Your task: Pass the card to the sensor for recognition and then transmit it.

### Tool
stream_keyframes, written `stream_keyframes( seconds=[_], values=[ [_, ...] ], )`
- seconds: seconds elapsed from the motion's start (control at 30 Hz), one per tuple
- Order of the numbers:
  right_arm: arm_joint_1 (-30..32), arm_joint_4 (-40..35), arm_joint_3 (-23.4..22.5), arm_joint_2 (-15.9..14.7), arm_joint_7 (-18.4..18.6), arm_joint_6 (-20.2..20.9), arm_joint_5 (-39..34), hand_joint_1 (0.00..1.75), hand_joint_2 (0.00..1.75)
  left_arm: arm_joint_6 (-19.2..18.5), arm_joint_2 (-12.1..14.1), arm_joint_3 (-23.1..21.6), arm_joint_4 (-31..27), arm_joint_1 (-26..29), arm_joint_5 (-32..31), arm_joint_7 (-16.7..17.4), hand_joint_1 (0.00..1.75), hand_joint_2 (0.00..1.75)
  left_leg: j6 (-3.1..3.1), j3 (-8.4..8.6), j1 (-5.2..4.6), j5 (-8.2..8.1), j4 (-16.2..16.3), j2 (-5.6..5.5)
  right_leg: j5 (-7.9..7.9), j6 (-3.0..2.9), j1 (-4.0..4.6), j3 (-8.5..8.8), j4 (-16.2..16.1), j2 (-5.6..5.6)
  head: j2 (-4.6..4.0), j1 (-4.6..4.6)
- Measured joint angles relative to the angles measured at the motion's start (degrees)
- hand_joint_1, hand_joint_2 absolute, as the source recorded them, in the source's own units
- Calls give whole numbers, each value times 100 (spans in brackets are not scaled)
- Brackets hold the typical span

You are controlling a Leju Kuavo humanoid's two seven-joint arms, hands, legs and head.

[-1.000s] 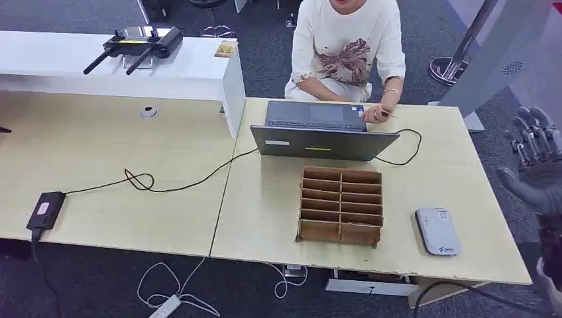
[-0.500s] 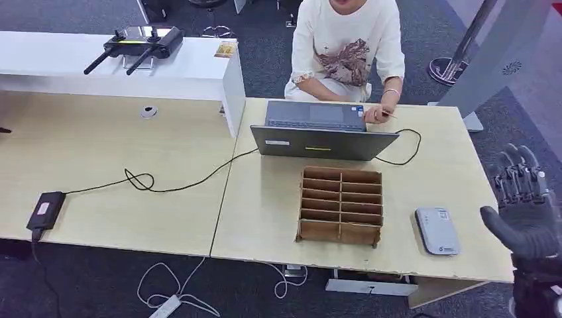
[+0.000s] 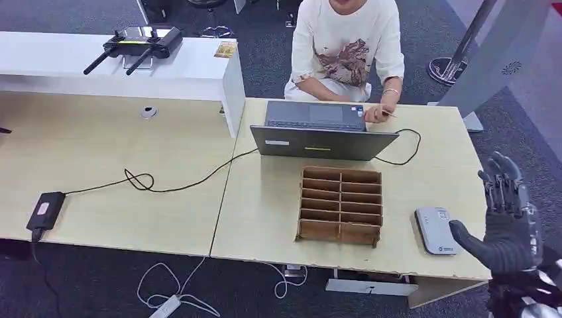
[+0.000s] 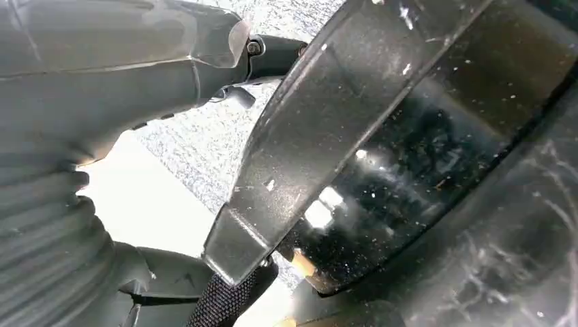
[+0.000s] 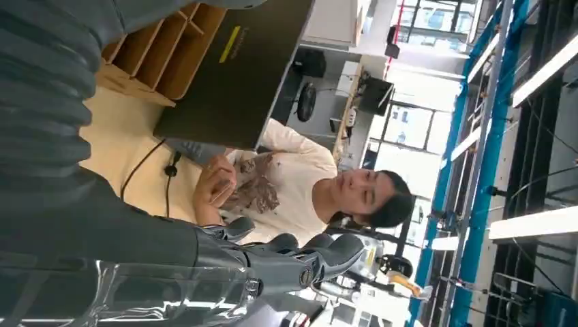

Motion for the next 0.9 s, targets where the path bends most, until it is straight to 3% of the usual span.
stream_keyframes(
  seconds=[0.23,0.37,0.57,0.9],
  values=[
    [46,-96,201,48,-168,-149,597,0,175,-7,0,0,0,-1,-13,0,0,175,1,0,0,0,0,-1,0,0,-1,0,-1,-1,0,2],
    [216,-286,365,297,-214,-543,1644,0,175,-15,0,0,0,-3,-20,11,0,175,0,0,0,-1,0,1,-1,-1,0,-2,-1,2,0,0],
    [332,-496,599,747,222,-1376,3574,0,175,-28,0,0,0,-4,0,26,0,175,-1,1,0,-1,-2,3,-4,-3,1,-2,0,2,0,2],
    [446,-756,791,1165,789,-1639,5126,0,175,-46,-2,0,0,-14,-6,61,0,175,0,1,0,-1,-2,3,-4,-2,-2,0,-1,2,0,2]
  ],
)
